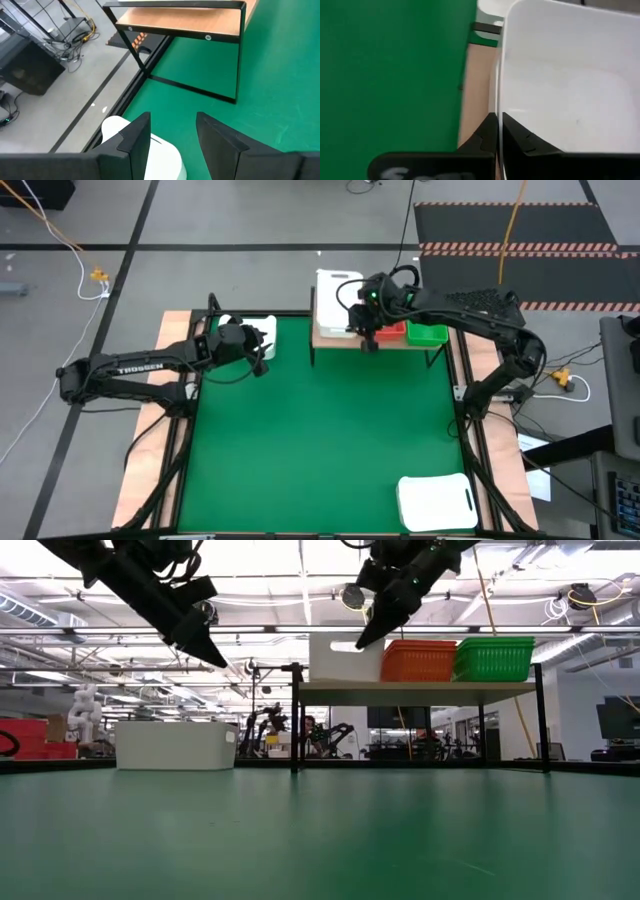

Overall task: Stack baskets on shelf by color
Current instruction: Put the bottom left white bin on the shelf, then stack the bottom white bin on top of the white bin on the shelf

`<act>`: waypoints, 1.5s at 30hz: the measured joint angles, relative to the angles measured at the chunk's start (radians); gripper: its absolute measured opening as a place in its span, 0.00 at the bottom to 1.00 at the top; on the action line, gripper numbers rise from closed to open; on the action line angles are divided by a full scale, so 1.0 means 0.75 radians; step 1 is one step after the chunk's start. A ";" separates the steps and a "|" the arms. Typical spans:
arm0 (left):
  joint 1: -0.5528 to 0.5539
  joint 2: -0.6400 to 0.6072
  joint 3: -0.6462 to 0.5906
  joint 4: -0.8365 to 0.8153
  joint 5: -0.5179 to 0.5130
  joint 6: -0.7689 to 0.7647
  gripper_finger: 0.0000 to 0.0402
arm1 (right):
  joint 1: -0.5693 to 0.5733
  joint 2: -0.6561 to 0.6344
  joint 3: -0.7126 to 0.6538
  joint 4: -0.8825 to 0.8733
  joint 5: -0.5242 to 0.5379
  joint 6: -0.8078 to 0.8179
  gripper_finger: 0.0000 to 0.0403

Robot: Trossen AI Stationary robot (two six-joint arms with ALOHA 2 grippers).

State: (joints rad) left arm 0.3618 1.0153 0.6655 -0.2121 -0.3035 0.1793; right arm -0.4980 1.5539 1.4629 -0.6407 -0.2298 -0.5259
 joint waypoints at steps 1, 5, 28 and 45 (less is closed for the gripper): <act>0.000 0.000 0.000 0.004 0.000 0.000 0.39 | 0.003 0.000 -0.007 0.002 -0.014 0.014 0.00; -0.001 0.000 0.000 0.002 0.000 0.002 0.40 | 0.032 -0.003 -0.032 0.013 -0.014 0.048 0.00; -0.006 0.000 0.000 -0.019 0.001 -0.066 0.40 | 0.128 -0.188 -0.042 0.152 0.072 0.033 0.30; -0.128 0.000 0.000 0.006 0.129 -0.157 0.40 | 1.196 -0.346 -0.494 0.794 0.280 0.404 0.03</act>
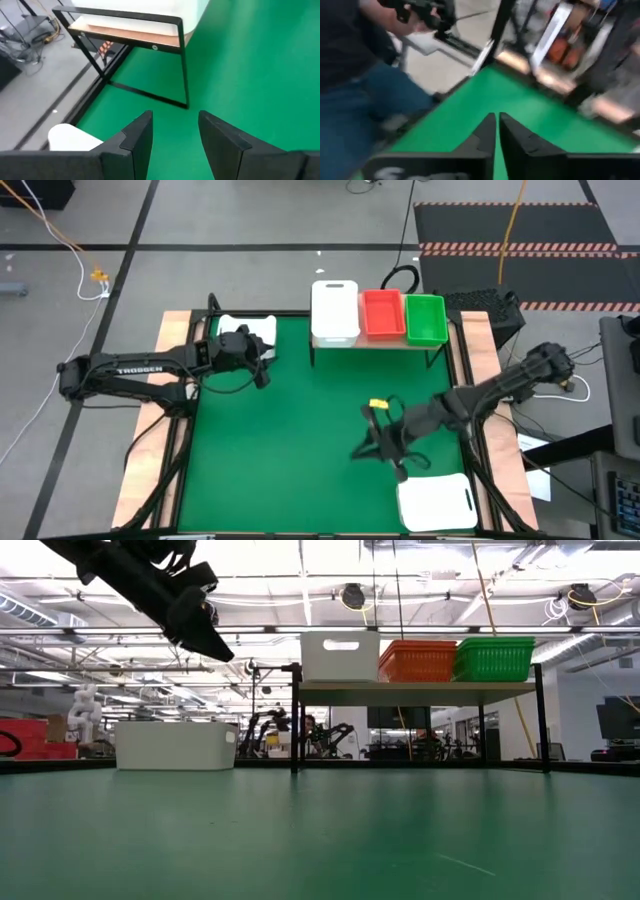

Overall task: Stack baskets on shelf by color
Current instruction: Stack the bottom white bin on top of the white bin on the shelf

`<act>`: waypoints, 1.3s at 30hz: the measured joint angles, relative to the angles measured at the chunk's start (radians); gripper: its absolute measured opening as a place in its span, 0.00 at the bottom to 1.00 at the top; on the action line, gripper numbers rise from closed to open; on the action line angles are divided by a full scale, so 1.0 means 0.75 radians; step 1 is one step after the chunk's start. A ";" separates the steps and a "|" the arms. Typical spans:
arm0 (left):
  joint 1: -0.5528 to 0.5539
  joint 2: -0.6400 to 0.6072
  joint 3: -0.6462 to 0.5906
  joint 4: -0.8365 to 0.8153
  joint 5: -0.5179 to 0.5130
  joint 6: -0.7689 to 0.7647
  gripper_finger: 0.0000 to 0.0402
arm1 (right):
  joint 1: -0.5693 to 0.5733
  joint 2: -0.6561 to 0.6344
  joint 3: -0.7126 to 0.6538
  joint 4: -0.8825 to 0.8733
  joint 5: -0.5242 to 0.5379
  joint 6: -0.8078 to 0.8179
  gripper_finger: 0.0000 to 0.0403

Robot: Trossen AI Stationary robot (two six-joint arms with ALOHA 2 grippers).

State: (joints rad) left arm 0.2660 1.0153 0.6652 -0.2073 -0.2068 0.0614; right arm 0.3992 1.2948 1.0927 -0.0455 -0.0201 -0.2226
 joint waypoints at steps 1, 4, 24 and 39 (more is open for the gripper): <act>-0.007 0.000 -0.002 0.002 0.001 -0.031 0.40 | 0.043 0.014 0.000 -0.028 0.033 0.088 0.02; -0.034 -0.001 -0.023 0.004 0.009 -0.167 0.40 | 0.159 0.013 -0.007 -0.256 0.163 0.380 0.04; -0.148 -0.001 -0.117 -0.006 -0.019 -0.331 0.40 | 0.489 -0.001 -0.255 -0.928 -0.079 1.799 0.23; -0.147 -0.001 -0.117 -0.004 -0.048 -0.328 0.40 | 0.294 0.045 -0.491 -0.445 -0.052 1.818 0.13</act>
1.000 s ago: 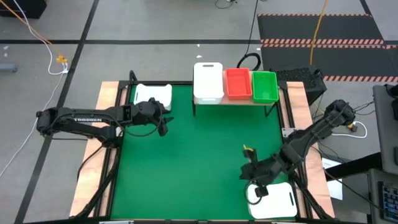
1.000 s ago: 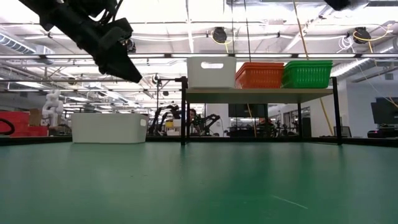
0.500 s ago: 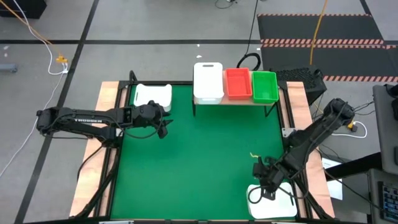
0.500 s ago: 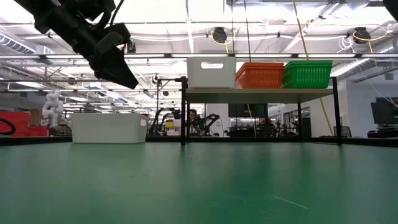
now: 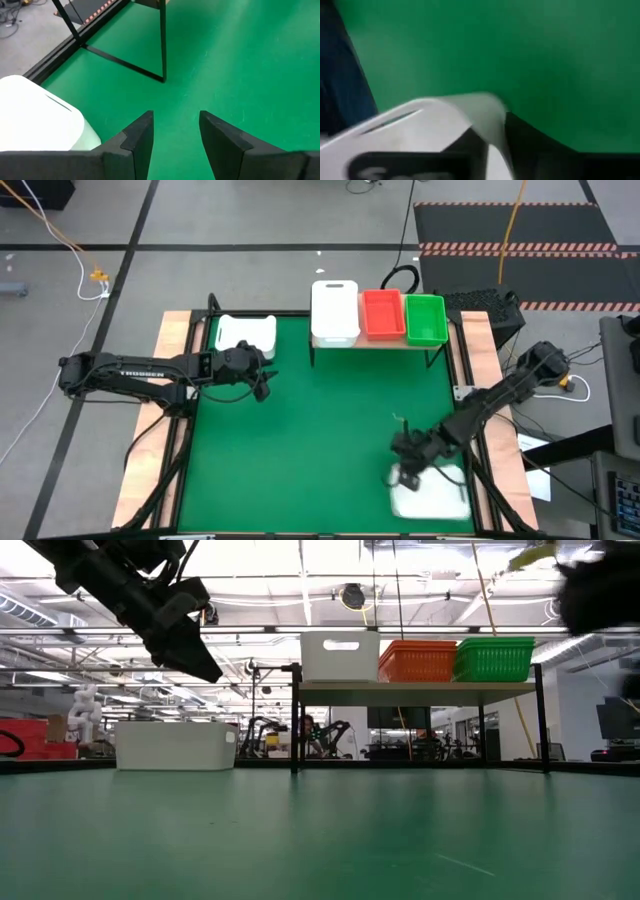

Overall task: Stack baskets on shelf by color
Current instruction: Stack the bottom white bin on top of the white bin on the shelf

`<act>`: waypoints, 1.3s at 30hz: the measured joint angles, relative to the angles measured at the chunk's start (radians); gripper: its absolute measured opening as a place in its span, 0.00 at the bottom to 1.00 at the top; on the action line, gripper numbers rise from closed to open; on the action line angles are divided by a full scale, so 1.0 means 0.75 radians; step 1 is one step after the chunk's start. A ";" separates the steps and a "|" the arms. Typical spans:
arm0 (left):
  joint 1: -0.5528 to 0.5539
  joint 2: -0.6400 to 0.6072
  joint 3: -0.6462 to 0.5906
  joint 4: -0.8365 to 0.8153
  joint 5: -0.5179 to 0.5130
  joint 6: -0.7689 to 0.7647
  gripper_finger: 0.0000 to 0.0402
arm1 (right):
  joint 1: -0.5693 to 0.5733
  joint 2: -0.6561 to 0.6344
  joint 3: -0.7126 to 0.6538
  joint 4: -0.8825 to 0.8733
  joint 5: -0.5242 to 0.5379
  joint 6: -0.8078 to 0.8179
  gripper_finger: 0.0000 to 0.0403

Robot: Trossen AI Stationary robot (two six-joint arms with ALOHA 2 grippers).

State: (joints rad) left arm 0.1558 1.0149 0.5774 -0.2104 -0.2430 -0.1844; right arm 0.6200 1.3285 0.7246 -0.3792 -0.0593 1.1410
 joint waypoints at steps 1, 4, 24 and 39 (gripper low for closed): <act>0.000 0.000 0.000 0.005 -0.007 0.003 0.40 | -0.042 0.000 0.000 0.054 0.051 -0.054 0.08; 0.000 0.000 0.000 0.027 -0.028 0.017 0.40 | -0.182 -0.010 0.000 0.204 0.282 -0.138 0.02; -0.001 0.000 -0.001 -0.043 -0.028 0.007 0.40 | -0.511 -0.200 0.000 0.554 0.053 -0.699 0.38; -0.002 0.000 -0.001 -0.032 -0.028 0.003 0.40 | -0.081 -0.024 0.002 0.587 0.187 -1.119 0.39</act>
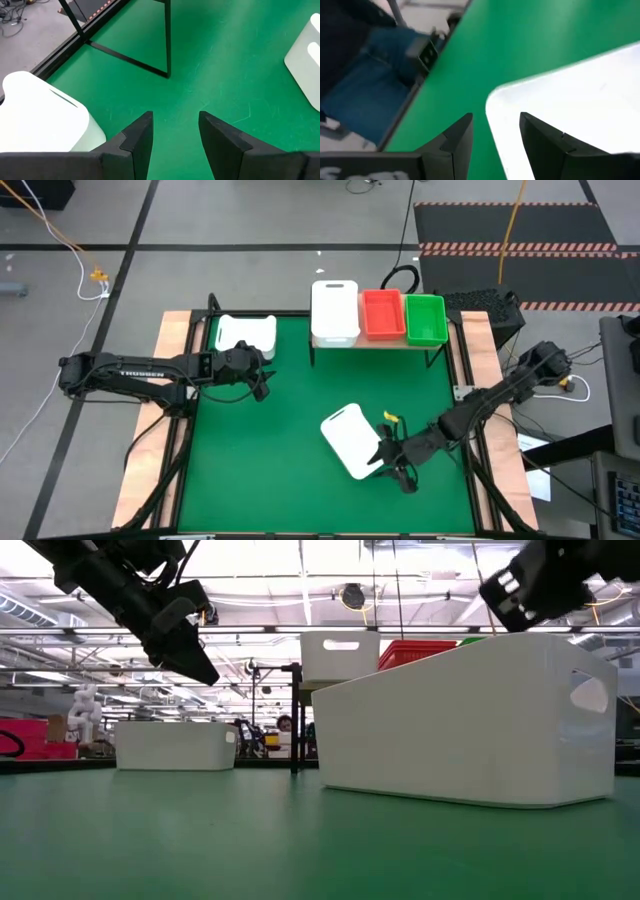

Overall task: Stack baskets on shelf by color
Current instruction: Stack the bottom white bin on top of the white bin on the shelf

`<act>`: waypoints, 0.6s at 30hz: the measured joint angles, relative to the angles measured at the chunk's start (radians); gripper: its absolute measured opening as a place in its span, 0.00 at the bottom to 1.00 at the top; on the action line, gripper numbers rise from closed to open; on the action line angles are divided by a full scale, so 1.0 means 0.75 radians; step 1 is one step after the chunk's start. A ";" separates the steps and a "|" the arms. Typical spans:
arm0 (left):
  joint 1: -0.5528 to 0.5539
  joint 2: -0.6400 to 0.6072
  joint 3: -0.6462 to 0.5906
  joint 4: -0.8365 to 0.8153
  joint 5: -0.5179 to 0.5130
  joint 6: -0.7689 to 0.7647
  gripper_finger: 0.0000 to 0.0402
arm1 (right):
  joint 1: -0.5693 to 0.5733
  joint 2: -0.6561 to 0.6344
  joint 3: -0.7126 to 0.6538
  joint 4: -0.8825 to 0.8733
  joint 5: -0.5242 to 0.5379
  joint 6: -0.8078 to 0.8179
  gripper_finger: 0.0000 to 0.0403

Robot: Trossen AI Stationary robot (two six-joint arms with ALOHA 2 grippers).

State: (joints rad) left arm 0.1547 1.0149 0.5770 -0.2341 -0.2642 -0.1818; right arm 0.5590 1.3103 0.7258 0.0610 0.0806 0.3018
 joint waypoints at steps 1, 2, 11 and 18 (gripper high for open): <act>0.000 0.000 0.000 0.000 0.000 0.000 0.40 | 0.004 0.012 0.000 -0.017 0.001 -0.002 0.39; 0.000 0.000 0.000 0.000 0.000 0.002 0.40 | 0.006 0.021 0.000 -0.034 0.000 -0.001 0.39; 0.000 0.000 0.000 0.000 -0.009 0.025 0.40 | 0.007 0.064 -0.001 -0.210 -0.033 0.023 0.33; 0.000 0.000 0.000 0.000 -0.009 0.026 0.40 | -0.020 0.108 0.001 -0.252 -0.065 0.033 0.11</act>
State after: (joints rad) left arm 0.1547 1.0152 0.5770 -0.2344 -0.2710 -0.1623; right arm 0.5437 1.3912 0.7261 -0.1284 0.0320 0.3264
